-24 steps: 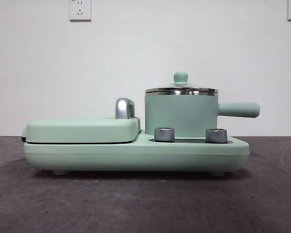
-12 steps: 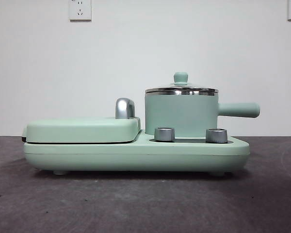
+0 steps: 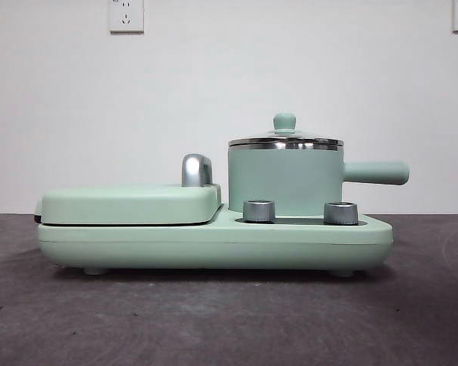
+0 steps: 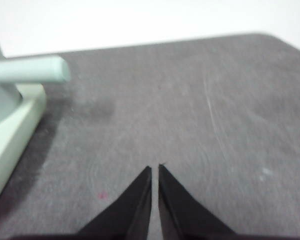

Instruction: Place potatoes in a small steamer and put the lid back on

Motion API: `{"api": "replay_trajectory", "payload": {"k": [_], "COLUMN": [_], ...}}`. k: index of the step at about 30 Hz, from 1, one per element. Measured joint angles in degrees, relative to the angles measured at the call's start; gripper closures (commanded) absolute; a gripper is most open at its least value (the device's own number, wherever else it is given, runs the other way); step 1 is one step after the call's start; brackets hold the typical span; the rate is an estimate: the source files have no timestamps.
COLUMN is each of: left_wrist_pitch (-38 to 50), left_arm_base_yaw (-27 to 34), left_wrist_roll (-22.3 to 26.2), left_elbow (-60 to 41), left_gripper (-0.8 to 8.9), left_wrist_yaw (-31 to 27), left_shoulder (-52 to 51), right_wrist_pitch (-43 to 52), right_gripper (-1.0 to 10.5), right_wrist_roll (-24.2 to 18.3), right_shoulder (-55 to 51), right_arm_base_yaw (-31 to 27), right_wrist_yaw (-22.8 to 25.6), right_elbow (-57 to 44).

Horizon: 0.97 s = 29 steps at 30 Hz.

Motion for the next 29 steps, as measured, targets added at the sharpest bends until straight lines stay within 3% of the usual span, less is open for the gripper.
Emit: {"api": "replay_trajectory", "payload": {"k": [29], "left_wrist_pitch": [0.0], "left_arm_base_yaw": [0.0], "left_wrist_roll": [0.0], "left_elbow": [0.0], "left_gripper": [8.02], "left_wrist_yaw": [0.0], "left_shoulder": [0.0], "right_wrist_pitch": [1.3], "right_gripper": [9.3], "right_wrist_roll": [-0.5], "right_shoulder": [0.0], "right_arm_base_yaw": [0.6], "right_wrist_yaw": [0.0], "right_elbow": [-0.8]}}
